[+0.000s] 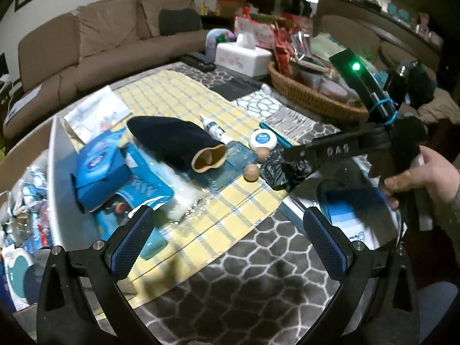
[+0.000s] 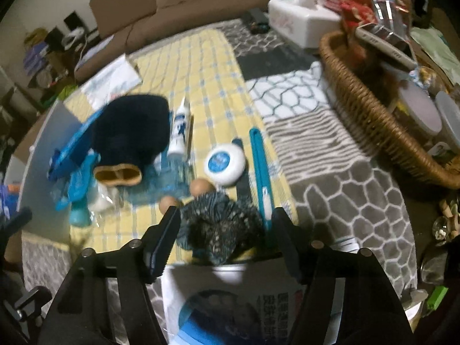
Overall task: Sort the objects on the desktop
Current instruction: 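Grasp the dark patterned scrunchie with the right gripper while the left tool approaches the floss, then carry the scrunchie toward the box with the right gripper while the left grasps the white Oral-B floss case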
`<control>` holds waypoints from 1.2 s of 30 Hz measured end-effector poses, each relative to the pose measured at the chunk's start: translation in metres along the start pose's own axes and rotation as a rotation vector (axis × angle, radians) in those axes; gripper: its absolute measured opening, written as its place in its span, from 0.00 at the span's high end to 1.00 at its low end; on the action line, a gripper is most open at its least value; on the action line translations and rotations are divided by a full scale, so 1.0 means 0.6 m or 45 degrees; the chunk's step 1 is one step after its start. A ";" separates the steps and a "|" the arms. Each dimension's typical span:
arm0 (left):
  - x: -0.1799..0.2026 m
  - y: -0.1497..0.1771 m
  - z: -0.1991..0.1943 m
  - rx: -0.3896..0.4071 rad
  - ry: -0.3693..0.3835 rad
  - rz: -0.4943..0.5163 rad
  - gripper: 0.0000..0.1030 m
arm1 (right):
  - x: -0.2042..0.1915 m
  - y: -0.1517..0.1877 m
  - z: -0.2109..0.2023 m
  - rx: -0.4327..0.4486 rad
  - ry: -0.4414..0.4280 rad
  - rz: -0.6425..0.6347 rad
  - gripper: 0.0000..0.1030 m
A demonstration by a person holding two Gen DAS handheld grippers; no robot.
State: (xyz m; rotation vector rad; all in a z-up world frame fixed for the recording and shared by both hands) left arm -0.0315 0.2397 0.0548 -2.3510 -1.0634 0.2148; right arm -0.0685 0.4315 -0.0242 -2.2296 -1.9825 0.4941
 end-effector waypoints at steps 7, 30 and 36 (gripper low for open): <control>-0.001 0.005 0.027 -0.040 -0.009 -0.002 0.00 | -0.020 0.018 0.049 -0.096 0.093 -0.128 0.51; 0.076 -0.166 0.175 -0.201 0.029 0.197 0.18 | 0.061 -0.021 -0.209 0.328 -0.195 0.134 0.85; 0.100 -0.181 0.260 -0.370 0.073 0.355 0.33 | 0.090 0.000 -0.197 0.297 -0.193 0.125 0.85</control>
Point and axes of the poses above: each gripper's, at about its wrist camera, not at the fingertips, and z roughly the way its jaws point, x to its right, y to its underside, the point moved 7 cm from there along z, roughly the way its jaws point, and after that the axes turned 9 degrees about -x, right-handed, at the moved point
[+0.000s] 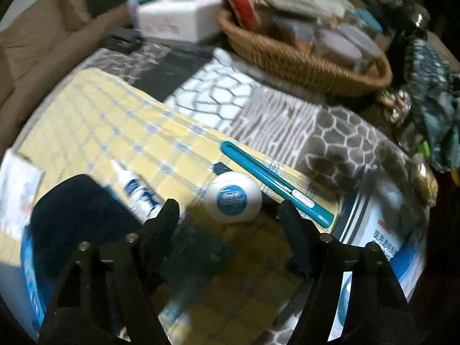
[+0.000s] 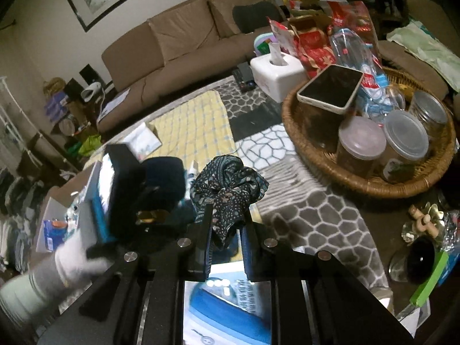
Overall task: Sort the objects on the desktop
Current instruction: 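Carry the scrunchie toward the box with the right gripper while the left grasps the white Oral-B floss case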
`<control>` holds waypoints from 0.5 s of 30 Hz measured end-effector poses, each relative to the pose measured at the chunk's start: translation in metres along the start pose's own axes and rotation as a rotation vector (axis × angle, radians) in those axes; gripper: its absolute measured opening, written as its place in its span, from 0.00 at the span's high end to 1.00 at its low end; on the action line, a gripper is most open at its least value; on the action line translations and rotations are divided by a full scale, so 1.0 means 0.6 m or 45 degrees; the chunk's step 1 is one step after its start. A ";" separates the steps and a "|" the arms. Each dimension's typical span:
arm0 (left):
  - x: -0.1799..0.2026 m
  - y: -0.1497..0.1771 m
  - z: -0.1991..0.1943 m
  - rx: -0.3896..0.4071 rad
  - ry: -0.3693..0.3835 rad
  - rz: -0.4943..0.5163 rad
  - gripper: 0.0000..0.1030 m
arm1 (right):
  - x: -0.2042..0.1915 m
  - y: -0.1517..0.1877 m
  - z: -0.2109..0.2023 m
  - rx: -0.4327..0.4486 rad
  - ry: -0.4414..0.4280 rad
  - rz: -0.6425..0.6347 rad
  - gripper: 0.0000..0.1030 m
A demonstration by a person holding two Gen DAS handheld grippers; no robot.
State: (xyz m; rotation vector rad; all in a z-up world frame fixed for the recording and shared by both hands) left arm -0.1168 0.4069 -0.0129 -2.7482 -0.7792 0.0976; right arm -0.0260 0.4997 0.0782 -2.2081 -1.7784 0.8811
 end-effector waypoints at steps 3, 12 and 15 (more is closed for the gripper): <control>-0.005 -0.009 0.029 -0.049 -0.018 0.024 0.32 | 0.016 0.004 0.012 -0.010 -0.011 0.014 0.85; -0.013 -0.012 0.054 -0.050 0.177 -0.029 0.55 | 0.019 0.016 0.065 -0.065 -0.043 0.022 0.85; -0.010 -0.005 0.047 -0.037 0.154 -0.007 0.55 | 0.012 0.017 0.070 -0.072 -0.045 0.019 0.85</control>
Point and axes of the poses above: each gripper's, at about its wrist camera, not at the fingertips, and z roughly the way its jaws point, x to its right, y to its underside, the point moved 7 cm from there along z, roughly the way its jaws point, and after that the axes turned 9 degrees about -x, right-handed, at the moved point
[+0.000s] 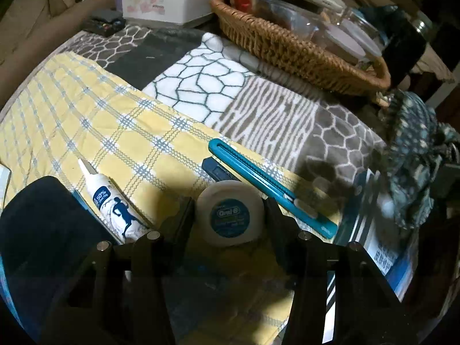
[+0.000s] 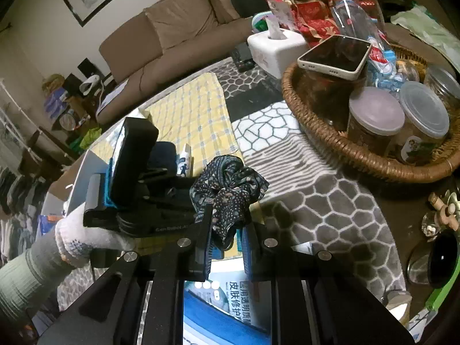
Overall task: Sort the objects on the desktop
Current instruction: 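Carry the scrunchie toward the box with the right gripper while the left grasps the white Oral-B floss case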
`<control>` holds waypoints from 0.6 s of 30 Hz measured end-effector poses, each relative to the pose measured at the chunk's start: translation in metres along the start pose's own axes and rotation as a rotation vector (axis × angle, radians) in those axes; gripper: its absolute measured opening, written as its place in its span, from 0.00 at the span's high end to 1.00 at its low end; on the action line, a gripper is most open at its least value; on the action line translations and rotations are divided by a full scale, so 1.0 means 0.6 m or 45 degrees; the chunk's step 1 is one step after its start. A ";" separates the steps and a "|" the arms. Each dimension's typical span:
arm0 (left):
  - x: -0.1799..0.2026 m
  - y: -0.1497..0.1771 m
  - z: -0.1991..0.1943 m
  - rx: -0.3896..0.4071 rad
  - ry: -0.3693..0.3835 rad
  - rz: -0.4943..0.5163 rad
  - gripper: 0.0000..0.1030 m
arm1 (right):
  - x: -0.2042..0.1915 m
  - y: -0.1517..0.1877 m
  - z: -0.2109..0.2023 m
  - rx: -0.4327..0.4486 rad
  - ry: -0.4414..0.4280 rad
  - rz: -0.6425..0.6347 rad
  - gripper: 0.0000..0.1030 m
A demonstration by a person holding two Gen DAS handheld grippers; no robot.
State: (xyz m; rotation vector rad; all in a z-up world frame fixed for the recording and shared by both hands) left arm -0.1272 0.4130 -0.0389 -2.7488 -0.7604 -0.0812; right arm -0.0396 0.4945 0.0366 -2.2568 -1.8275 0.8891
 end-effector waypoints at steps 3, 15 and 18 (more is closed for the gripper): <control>-0.002 0.004 -0.026 0.028 0.015 -0.026 0.55 | -0.013 -0.002 -0.004 0.003 0.000 -0.013 0.85; -0.094 0.159 -0.333 0.304 -0.001 -0.195 0.55 | -0.198 -0.006 -0.055 0.037 -0.066 -0.200 0.85; -0.154 0.244 -0.393 0.326 -0.068 -0.281 0.55 | -0.282 -0.005 -0.050 0.023 -0.109 -0.272 0.85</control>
Point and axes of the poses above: each gripper's, at about its wrist camera, not at the fingertips, and z roughly the way its jaws point, x to its right, y to its underside, the point moved 7 cm from there along z, roughly the way its jaws point, and after that the axes turned 9 degrees about -x, right-handed, at the moved point
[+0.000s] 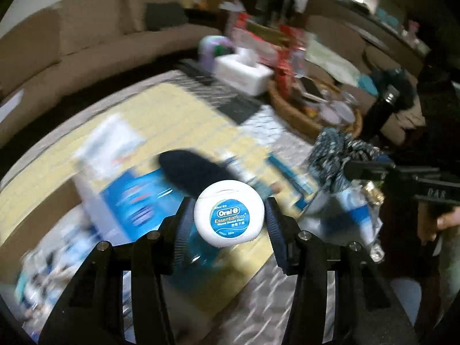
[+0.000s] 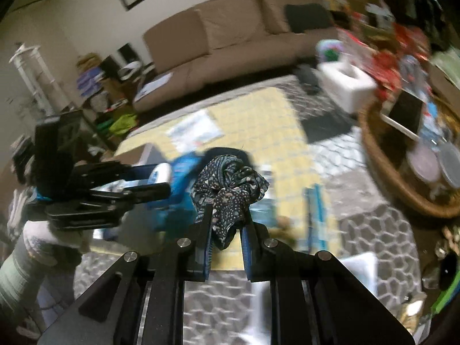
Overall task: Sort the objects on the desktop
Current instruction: 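Carry the scrunchie toward the box with the right gripper while the left grasps the white Oral-B floss case, then lower the scrunchie and floss case into the cardboard box and open both grippers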
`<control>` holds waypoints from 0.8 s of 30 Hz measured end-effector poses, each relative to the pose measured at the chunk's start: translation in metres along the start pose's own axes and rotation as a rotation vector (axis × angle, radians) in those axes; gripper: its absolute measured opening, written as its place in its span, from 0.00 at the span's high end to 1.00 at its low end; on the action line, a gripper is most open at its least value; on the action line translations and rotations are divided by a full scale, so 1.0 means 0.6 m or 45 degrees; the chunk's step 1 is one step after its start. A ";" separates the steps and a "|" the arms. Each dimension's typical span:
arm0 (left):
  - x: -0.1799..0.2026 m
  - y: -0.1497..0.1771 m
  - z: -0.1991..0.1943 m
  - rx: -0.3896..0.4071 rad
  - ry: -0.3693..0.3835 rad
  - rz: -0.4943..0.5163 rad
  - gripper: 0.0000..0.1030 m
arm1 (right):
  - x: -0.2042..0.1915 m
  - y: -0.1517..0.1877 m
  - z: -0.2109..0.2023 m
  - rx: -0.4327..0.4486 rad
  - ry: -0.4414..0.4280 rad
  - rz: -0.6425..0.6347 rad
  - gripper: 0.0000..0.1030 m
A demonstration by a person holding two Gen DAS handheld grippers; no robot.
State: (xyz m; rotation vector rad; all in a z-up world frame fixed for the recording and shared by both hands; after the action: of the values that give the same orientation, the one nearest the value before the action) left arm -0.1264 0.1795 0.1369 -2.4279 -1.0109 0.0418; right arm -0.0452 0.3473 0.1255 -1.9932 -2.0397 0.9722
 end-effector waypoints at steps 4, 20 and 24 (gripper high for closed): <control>-0.114 0.072 -0.076 0.023 -0.095 -0.127 0.55 | -0.110 -0.017 0.033 -0.030 -0.045 -0.089 0.85; -0.492 0.302 -0.160 0.107 -0.172 -0.593 0.55 | -0.486 -0.083 0.344 -0.242 -0.245 -0.234 0.85; -0.546 0.319 -0.131 0.073 -0.160 -0.652 0.55 | -0.527 -0.094 0.429 -0.322 -0.243 -0.227 0.84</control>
State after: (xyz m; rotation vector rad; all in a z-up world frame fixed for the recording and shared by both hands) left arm -0.2206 -0.1892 0.0639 -2.0684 -1.6335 0.0458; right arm -0.1871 -0.0338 0.0599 -1.8468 -2.5073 0.9403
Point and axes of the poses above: each gripper's, at about its wrist camera, not at the fingertips, and z roughly the way its jaws point, x to its right, y to its underside, the point moved 7 cm from there along z, roughly the way its jaws point, and after that the axes turned 9 degrees about -x, right-handed, at the moved point
